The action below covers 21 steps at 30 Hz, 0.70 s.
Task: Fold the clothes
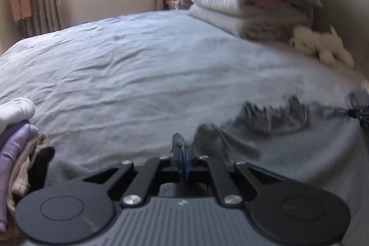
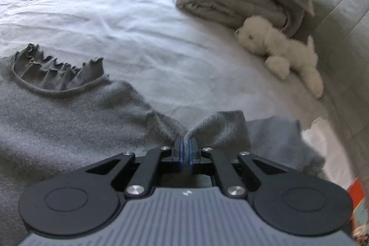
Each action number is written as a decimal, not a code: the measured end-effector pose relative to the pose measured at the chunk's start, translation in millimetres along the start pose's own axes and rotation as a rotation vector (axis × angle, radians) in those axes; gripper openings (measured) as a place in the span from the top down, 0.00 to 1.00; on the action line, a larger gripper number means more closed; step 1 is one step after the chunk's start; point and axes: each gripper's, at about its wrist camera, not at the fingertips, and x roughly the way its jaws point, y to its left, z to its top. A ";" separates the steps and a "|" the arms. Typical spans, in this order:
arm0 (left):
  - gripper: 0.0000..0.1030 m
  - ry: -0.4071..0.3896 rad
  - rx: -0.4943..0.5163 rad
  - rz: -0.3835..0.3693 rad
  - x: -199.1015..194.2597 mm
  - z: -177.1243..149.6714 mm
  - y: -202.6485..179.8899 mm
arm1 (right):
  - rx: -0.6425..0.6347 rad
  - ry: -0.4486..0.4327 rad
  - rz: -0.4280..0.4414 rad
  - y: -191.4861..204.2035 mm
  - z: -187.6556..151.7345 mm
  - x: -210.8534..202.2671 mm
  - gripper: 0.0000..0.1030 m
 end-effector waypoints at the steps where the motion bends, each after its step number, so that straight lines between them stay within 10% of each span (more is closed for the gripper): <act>1: 0.97 0.000 -0.033 -0.002 3.2 1.4 3.4 | -0.014 -0.025 -0.017 -0.2 2.8 -1.9 0.96; 21: 0.97 0.048 -0.113 0.047 18.9 1.6 -1.7 | -0.088 -0.151 -0.022 13.1 11.8 19.6 0.96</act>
